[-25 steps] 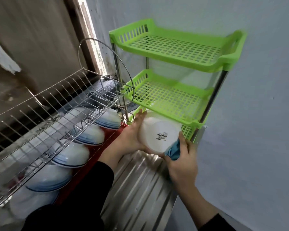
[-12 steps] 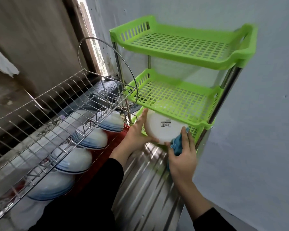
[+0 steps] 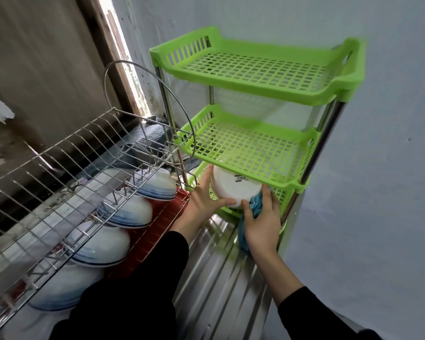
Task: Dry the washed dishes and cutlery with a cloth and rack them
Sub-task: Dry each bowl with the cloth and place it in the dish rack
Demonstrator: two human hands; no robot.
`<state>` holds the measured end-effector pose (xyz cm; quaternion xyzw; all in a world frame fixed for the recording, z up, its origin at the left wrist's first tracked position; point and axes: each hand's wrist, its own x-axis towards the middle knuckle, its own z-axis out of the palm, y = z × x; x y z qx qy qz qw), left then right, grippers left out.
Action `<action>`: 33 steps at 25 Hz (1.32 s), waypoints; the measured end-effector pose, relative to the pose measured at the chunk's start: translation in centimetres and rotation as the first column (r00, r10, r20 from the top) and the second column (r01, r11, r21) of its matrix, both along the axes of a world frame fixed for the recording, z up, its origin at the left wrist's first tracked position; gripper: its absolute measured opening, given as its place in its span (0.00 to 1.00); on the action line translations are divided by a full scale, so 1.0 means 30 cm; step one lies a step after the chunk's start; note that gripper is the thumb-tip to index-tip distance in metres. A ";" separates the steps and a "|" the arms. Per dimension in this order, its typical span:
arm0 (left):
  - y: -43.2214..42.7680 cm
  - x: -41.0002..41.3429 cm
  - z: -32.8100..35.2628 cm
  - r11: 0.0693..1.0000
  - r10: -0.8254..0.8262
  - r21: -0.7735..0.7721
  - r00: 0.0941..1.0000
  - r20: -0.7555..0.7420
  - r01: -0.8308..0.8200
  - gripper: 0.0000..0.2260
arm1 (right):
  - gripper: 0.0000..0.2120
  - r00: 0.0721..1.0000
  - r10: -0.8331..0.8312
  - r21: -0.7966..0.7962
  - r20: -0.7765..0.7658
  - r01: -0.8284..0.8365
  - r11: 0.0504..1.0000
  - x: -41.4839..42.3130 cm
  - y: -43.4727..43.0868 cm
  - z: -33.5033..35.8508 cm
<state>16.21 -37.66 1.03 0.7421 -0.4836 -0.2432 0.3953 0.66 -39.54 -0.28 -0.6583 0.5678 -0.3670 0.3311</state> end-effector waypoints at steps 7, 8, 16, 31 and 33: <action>0.072 -0.074 0.045 0.992 0.124 -0.002 0.987 0.102 -0.124 0.46 | 0.31 0.987 0.115 -0.078 0.108 -0.107 0.991 -0.050 0.079 0.039; 0.099 -0.091 0.058 0.988 0.154 -0.014 0.981 0.115 -0.153 0.43 | 0.31 0.980 0.163 -0.106 0.111 -0.152 0.983 -0.066 0.101 0.052; 0.526 -0.314 0.150 0.943 0.332 -0.074 0.900 0.281 -0.325 0.30 | 0.31 0.864 0.504 -0.247 0.020 -0.484 0.840 -0.260 0.262 0.133; 1.519 -0.805 0.101 0.521 0.620 0.102 0.458 0.637 -0.848 0.30 | 0.29 0.168 0.978 -0.210 -0.120 -0.968 0.140 -0.412 0.960 0.133; 1.671 -0.832 0.103 0.461 0.622 0.112 0.410 0.667 -0.881 0.31 | 0.30 0.075 0.986 -0.201 -0.150 -0.979 0.044 -0.396 1.093 0.135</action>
